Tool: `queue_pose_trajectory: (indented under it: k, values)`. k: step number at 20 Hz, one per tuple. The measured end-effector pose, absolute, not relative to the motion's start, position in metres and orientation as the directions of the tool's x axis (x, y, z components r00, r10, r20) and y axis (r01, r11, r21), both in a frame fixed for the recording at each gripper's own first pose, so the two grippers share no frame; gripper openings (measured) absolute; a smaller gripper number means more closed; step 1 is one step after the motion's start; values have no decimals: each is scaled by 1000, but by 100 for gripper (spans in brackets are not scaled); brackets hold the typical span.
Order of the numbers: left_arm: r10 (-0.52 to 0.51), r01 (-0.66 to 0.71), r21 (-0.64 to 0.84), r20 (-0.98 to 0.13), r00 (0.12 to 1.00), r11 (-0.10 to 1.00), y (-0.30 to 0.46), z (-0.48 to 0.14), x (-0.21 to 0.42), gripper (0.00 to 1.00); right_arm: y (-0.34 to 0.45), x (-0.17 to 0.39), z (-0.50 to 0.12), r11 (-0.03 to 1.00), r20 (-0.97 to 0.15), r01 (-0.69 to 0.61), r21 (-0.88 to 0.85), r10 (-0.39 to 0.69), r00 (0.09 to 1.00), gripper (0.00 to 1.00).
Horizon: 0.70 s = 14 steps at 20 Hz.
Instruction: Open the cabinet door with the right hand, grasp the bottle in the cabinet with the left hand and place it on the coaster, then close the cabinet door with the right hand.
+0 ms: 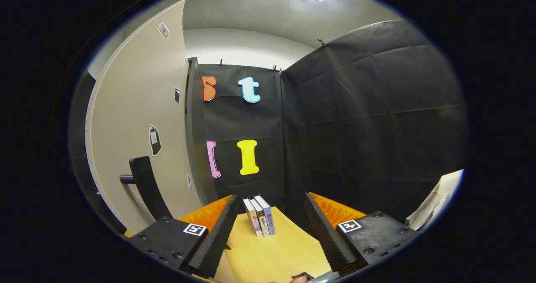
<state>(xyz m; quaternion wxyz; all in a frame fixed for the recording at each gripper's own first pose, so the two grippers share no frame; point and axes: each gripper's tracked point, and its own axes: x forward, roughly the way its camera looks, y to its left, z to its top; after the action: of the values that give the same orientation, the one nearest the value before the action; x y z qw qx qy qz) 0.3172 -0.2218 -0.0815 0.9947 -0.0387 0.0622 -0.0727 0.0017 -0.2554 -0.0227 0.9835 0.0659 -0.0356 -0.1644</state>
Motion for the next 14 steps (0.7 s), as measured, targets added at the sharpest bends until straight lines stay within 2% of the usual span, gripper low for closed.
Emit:
queue_pose_trajectory:
  k: [2,7,14]
  values:
    - [-145,137,-67,-121,982,988,-233,-75,322,95,-257,-1,-24,939,51,318,134,-327,944,98]
    - [-118,113,-46,-139,983,993,-225,-57,323,95,-258,-5,-27,942,47,308,130,-316,948,98]
    - [-51,48,-28,-152,987,998,-219,16,317,95,-251,-4,-38,954,3,286,89,-288,958,98]
